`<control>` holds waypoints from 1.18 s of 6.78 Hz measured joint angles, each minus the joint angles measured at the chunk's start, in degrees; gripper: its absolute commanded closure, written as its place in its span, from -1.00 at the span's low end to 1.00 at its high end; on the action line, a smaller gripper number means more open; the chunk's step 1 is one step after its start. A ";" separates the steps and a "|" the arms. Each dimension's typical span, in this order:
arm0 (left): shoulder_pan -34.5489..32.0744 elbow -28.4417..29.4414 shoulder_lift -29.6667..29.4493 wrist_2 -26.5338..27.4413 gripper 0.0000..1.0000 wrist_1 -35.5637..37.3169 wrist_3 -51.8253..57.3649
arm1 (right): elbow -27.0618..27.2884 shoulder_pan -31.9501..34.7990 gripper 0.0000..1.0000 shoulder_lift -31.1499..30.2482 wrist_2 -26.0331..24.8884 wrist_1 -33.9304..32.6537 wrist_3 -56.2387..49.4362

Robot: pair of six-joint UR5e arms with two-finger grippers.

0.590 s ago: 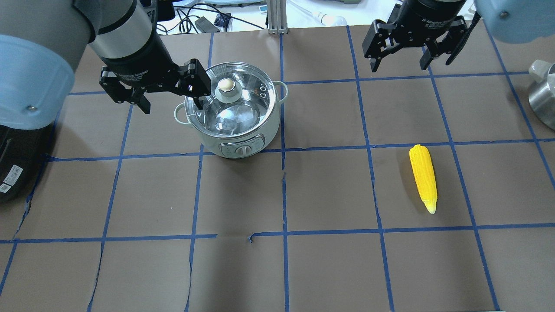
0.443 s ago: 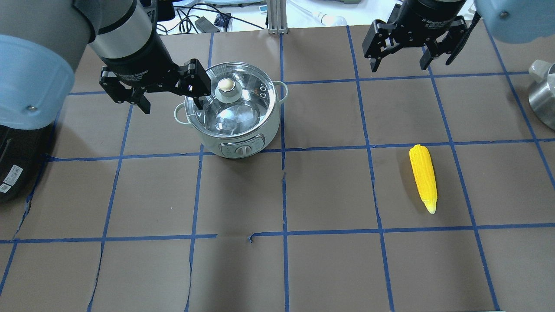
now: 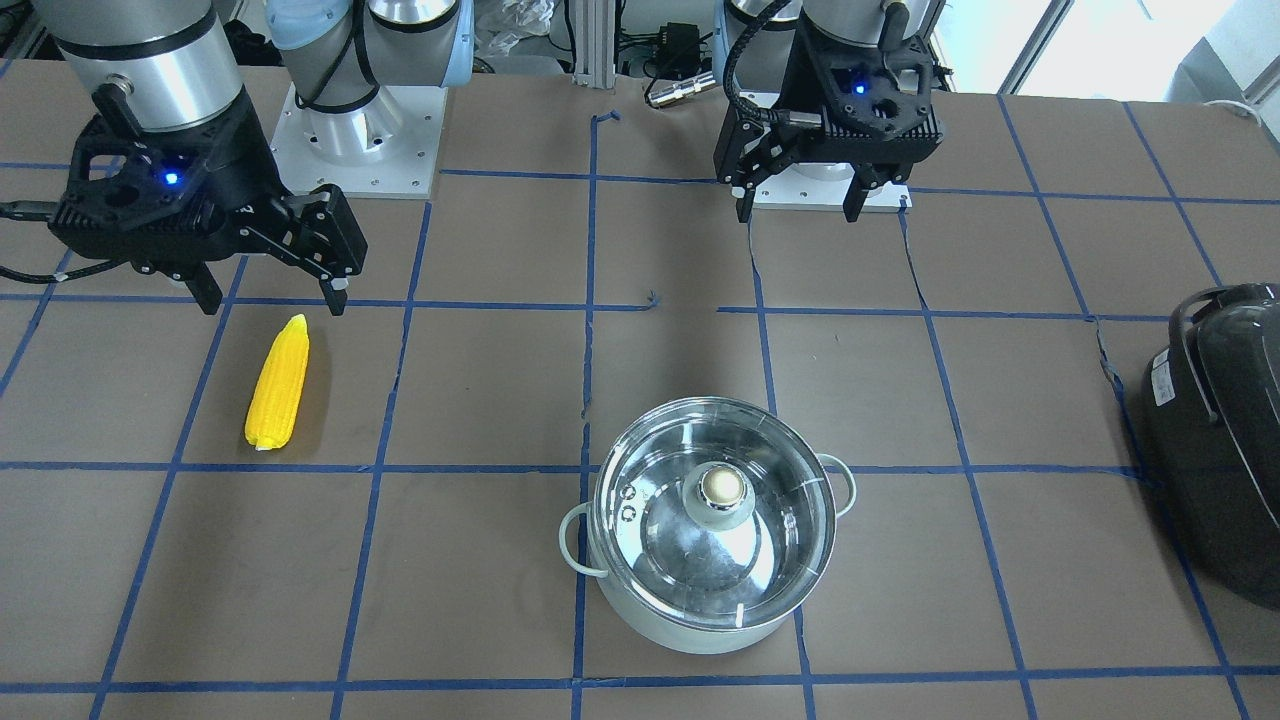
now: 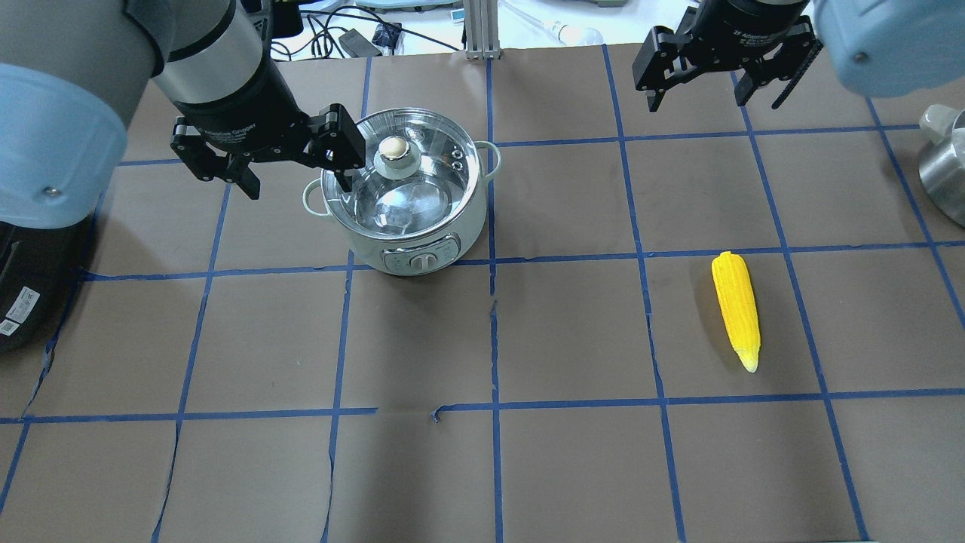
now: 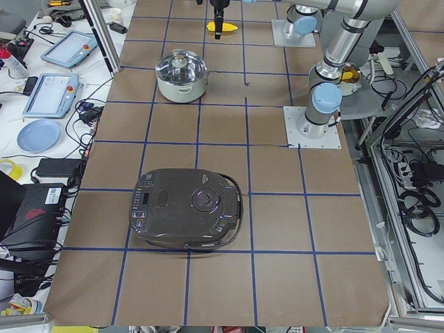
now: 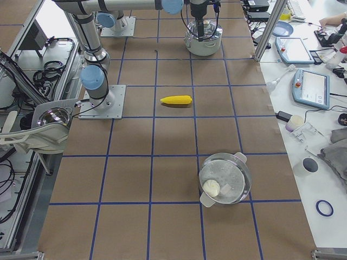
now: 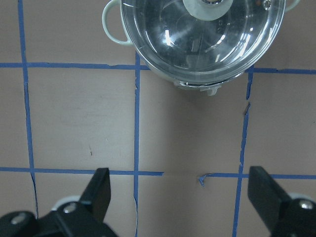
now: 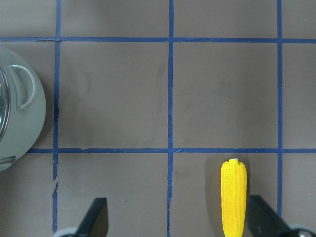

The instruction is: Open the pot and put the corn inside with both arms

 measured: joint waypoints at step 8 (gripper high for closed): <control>0.08 -0.15 0.02 -0.15 -1.00 -0.08 -0.09 | 0.89 -0.12 -1.00 0.34 -0.82 1.95 0.10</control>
